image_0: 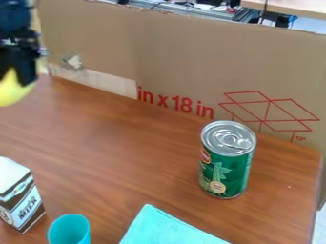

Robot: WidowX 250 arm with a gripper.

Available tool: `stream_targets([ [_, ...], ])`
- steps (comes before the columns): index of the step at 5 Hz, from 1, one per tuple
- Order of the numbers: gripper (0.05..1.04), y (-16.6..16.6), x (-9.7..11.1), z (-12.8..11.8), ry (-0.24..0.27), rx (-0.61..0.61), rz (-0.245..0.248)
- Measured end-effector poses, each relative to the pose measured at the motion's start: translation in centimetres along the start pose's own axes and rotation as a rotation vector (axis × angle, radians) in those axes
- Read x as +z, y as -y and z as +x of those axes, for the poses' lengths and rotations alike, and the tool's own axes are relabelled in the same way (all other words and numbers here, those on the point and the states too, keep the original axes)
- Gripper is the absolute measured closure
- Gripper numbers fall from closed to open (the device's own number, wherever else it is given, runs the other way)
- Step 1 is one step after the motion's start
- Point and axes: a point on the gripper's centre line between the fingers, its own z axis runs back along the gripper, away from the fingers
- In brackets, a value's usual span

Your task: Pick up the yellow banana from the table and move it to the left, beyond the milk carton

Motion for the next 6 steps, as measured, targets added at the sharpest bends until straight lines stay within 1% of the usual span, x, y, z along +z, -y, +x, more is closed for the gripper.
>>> stream_targets([
  [1, 0.508, -4.0, -1.6, -0.1, -0.075, 0.117, -0.016],
  [2, 0.508, -7.8, -5.0, -1.2, -0.156, 0.214, -0.066],
  [3, 0.508, -9.9, -7.3, -2.0, -0.177, 0.282, -0.114],
  [4, 0.508, -9.9, -9.3, -1.6, -0.185, 0.295, -0.142],
  [5, 0.508, -10.2, -10.5, -1.6, -0.193, 0.305, -0.149],
  [6, 0.508, -11.2, -11.5, -2.5, -0.180, 0.364, -0.163],
])
